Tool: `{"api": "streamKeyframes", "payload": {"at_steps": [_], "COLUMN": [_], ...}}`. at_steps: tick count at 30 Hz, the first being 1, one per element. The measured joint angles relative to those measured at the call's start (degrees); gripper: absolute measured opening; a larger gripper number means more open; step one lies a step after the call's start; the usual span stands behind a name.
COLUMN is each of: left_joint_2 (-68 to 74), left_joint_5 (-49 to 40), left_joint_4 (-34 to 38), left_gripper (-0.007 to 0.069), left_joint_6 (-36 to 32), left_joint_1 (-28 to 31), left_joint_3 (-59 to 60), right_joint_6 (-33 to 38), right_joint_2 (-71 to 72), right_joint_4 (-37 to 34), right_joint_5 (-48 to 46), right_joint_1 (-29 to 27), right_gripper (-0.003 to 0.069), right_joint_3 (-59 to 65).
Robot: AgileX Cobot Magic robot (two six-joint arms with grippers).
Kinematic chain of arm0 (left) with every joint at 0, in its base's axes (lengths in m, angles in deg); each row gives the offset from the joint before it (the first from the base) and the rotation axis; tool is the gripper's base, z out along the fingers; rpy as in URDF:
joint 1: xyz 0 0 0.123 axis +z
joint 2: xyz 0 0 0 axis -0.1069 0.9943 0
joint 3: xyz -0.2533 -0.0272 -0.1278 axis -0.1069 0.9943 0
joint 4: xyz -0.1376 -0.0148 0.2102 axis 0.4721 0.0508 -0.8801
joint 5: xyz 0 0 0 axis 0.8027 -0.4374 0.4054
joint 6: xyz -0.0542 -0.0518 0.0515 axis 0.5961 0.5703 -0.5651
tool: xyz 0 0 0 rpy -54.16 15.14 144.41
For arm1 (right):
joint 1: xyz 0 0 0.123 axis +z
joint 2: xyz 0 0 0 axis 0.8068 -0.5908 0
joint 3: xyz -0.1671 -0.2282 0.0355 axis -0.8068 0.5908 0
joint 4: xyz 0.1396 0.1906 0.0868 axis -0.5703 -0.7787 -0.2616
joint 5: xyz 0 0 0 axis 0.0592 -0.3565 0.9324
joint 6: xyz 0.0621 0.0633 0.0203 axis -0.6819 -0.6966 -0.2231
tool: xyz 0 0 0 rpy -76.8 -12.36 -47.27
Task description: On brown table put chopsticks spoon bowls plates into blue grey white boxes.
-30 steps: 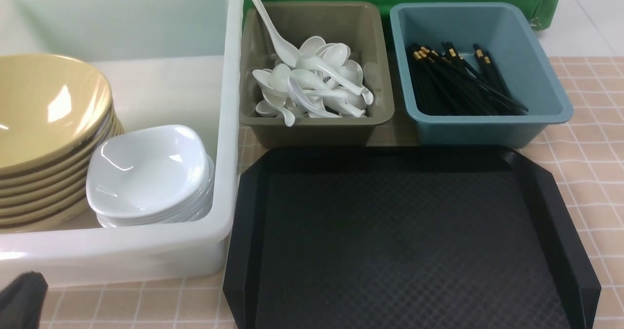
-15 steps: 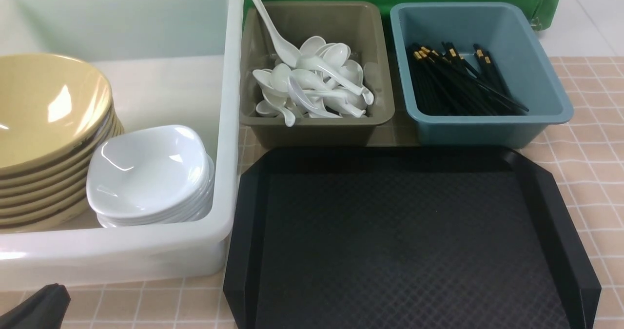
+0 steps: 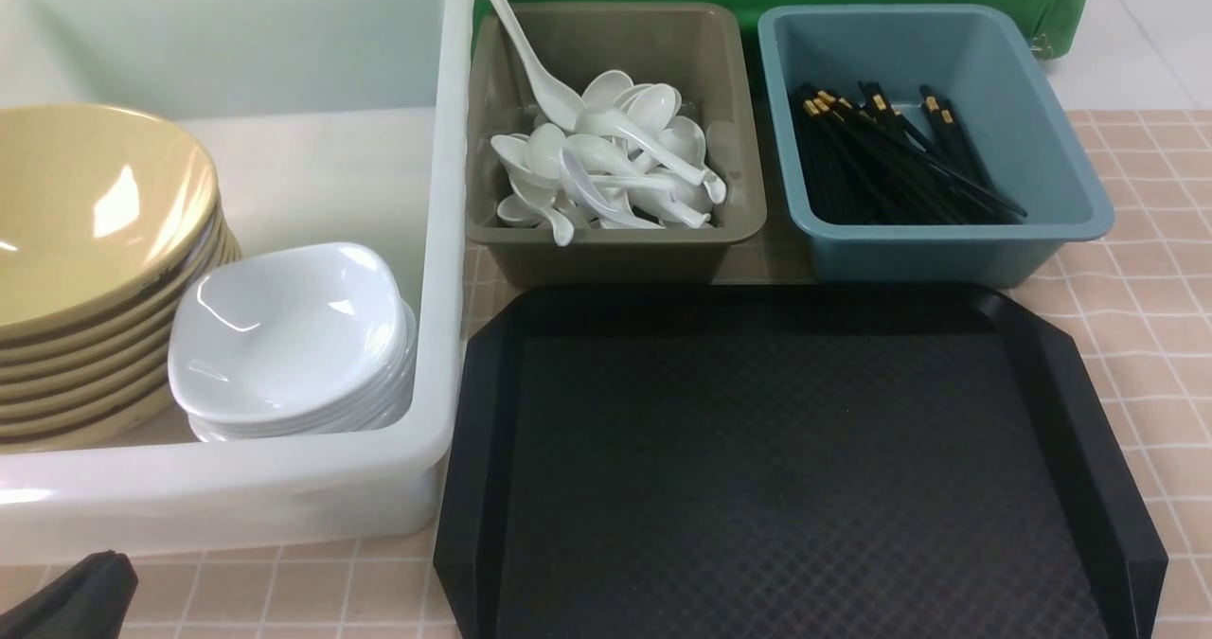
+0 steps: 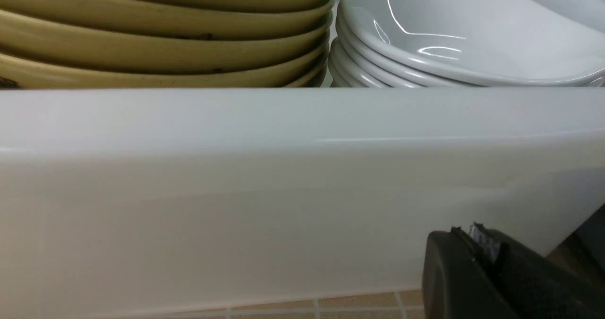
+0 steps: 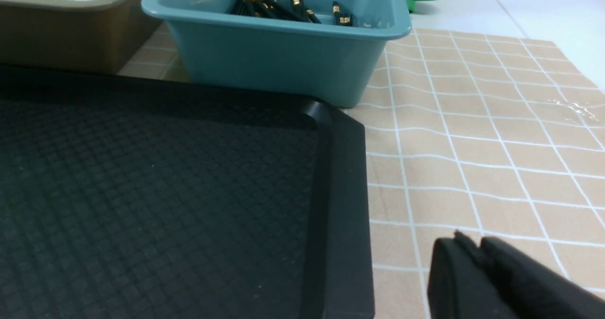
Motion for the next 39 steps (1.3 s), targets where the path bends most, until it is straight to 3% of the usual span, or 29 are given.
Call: {"api": "streamKeyframes", "payload": {"at_steps": [39], "left_joint_2": [0.00], "left_joint_5": [0.00], "left_joint_4": [0.00], "left_gripper": [0.0006], "left_joint_6": [0.00], "left_joint_1": [0.00], "left_joint_3": [0.00], "right_joint_6": [0.00], "right_joint_2": [0.00], "right_joint_4": [0.00], "right_joint_5": [0.00], "right_joint_1": [0.00], "right_gripper": [0.0133], "right_joint_3": [0.00]}}
